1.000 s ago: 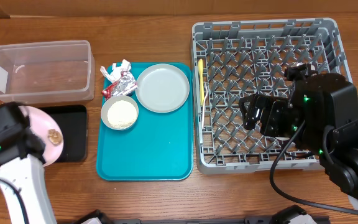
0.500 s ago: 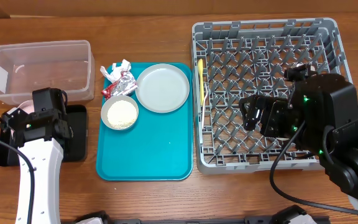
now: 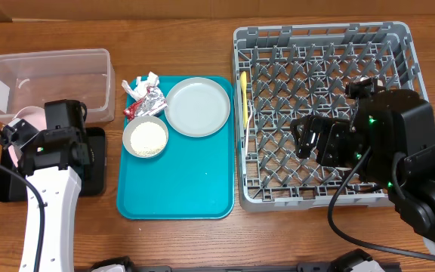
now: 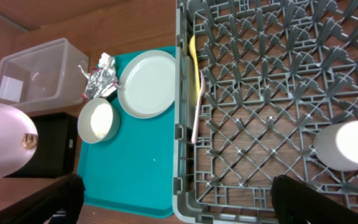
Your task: Sort waste into correct bins and load items into the dishwasher rack
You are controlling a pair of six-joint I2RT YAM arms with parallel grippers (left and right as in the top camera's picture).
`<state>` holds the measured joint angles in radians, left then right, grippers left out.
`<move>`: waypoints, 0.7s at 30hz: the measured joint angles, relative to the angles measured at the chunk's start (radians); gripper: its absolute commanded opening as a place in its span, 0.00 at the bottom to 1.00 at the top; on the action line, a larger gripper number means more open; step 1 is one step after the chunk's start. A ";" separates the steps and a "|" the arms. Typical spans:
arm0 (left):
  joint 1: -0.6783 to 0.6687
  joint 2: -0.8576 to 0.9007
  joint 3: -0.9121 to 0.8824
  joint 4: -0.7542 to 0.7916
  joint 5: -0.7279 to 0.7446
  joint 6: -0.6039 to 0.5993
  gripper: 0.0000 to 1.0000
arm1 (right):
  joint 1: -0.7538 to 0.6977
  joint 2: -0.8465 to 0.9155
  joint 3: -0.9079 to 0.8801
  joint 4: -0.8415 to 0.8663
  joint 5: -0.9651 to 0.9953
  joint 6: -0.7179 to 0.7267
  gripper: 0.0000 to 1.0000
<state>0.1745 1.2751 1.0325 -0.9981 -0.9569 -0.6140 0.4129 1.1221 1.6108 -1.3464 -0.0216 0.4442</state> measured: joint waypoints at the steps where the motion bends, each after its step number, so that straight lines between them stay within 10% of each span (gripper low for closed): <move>1: -0.007 0.000 0.001 0.000 -0.010 0.003 0.04 | 0.000 0.000 0.000 0.000 0.000 0.000 1.00; 21: -0.077 0.005 0.003 0.000 -0.125 0.038 0.04 | 0.000 0.000 0.000 0.000 -0.001 0.000 1.00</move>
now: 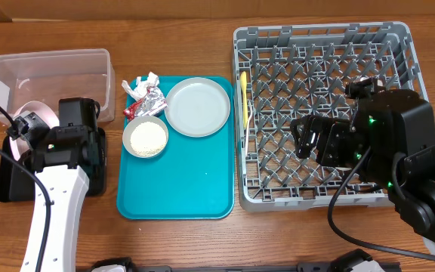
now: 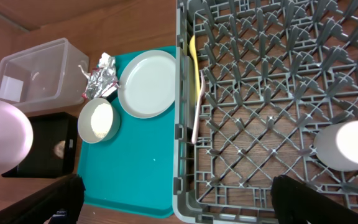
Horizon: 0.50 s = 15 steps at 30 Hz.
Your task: Sort waste into correct bins and load items into the dishwasher rack
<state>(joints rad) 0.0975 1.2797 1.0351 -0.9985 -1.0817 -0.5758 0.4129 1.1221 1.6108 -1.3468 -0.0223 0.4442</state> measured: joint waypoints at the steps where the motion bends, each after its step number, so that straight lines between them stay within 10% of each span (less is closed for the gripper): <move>1: 0.000 0.000 0.000 0.000 0.001 0.001 0.04 | 0.000 0.000 0.000 0.000 0.000 0.000 1.00; 9: 0.000 -0.029 0.055 -0.055 0.169 0.010 0.04 | 0.000 0.000 0.000 0.004 0.002 0.000 1.00; 15: 0.000 -0.121 0.199 0.005 0.655 0.076 0.04 | 0.000 0.000 0.000 0.082 0.000 -0.001 1.00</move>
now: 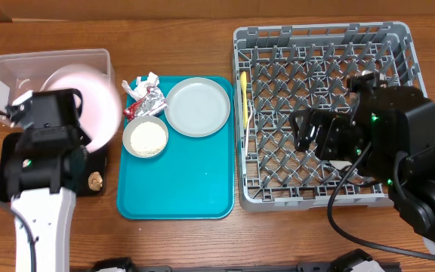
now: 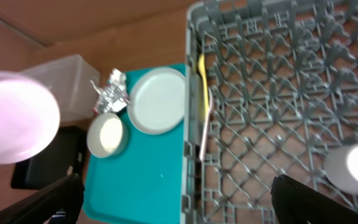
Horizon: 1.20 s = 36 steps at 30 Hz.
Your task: Sort waste into correct bins and load items into the dishwasher rack
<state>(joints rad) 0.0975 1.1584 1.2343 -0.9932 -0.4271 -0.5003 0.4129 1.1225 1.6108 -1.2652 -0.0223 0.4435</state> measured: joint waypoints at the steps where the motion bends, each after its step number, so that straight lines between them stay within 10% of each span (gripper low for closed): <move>1: 0.000 -0.011 0.018 0.027 0.123 0.022 0.04 | 0.000 0.000 0.000 0.020 -0.004 0.000 1.00; 7: -0.034 -0.018 0.041 0.092 0.730 0.168 0.04 | 0.000 0.030 0.000 0.120 -0.149 -0.121 0.91; 13: -0.156 -0.018 0.041 0.078 1.004 0.256 0.04 | 0.000 0.146 0.000 0.151 -0.381 -0.326 0.73; 20: -0.177 -0.018 0.041 0.083 1.074 0.272 0.06 | 0.000 0.229 0.000 0.173 -0.498 -0.420 0.36; 25: -0.177 -0.018 0.041 0.090 1.091 0.275 0.33 | 0.000 0.233 0.000 0.179 -0.539 -0.459 0.04; 36: -0.177 -0.018 0.042 0.100 1.105 0.276 0.68 | -0.005 0.216 0.000 0.121 -0.352 -0.427 0.04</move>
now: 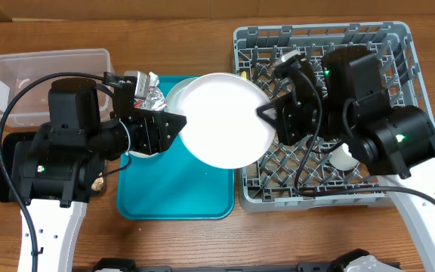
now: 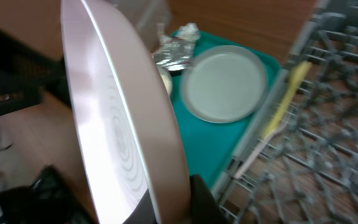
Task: Sort waste into correct bins and load items into the dishwasher rack
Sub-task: 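Lower the pink plate upright into the rack's right side and release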
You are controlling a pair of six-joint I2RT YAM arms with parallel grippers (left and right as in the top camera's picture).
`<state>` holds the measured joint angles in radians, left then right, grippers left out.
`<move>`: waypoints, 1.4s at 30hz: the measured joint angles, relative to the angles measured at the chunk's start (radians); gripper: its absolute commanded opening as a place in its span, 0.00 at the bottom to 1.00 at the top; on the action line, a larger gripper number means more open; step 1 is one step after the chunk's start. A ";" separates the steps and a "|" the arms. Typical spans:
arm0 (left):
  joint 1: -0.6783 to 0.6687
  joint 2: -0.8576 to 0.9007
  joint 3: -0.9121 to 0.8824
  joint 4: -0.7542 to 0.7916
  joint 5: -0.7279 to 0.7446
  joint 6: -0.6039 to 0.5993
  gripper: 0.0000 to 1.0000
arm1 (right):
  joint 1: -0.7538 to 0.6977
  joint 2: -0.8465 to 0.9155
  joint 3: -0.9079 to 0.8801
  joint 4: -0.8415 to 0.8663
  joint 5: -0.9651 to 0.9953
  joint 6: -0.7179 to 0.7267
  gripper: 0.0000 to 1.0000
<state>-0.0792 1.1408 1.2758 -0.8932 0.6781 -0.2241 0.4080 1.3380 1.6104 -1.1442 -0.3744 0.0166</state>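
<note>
A big pale pink plate (image 1: 225,121) hangs on edge above the right part of the teal tray (image 1: 176,196). My left gripper (image 1: 171,125) is shut on its left rim. My right gripper (image 1: 266,115) is at its right rim, just left of the grey dishwasher rack (image 1: 395,45). In the right wrist view the plate (image 2: 120,118) fills the left half and a dark finger (image 2: 199,200) presses its rim, so this gripper (image 2: 182,202) is shut on the plate too. The grey plate (image 2: 225,81) and crumpled foil (image 2: 176,50) lie on the tray behind.
A clear bin (image 1: 47,75) stands far left, and a black bin (image 1: 13,170) in front of it holds a brown scrap (image 1: 95,181). A yellow utensil (image 1: 242,79) lies along the rack's left edge. A white cup (image 1: 343,157) sits in the rack.
The left gripper has carried the pink plate from beside the clear bin to above the tray's right side. The right gripper has come from over the rack and shut on the plate's rim.
My left gripper first held the pink plate tilted over the black bin with a brown scrap on it. Then the scrap lay in the black bin. The plate was then up by the clear bin, and now both grippers hold it between tray and rack.
</note>
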 measured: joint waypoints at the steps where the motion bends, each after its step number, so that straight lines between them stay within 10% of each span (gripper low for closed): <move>1: 0.000 0.000 0.000 0.000 0.000 0.000 0.69 | -0.001 -0.005 0.000 -0.010 0.052 0.023 0.04; 13: 0.000 -0.047 0.052 -0.007 0.003 0.000 0.79 | -0.282 -0.022 0.000 -0.050 0.772 0.267 0.04; 36: 0.000 -0.059 0.060 -0.027 0.003 0.000 0.85 | -0.395 0.344 -0.001 0.103 0.929 -0.096 0.05; 39: 0.000 -0.059 0.060 -0.028 0.003 0.000 0.87 | -0.395 0.348 0.000 0.087 0.900 -0.101 0.73; 42: 0.000 -0.059 0.060 -0.035 0.003 0.000 1.00 | -0.395 0.356 -0.001 0.071 0.889 -0.098 0.89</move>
<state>-0.0792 1.0821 1.3361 -0.9279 0.6811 -0.2245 0.0132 1.6939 1.6096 -1.0733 0.5144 -0.0814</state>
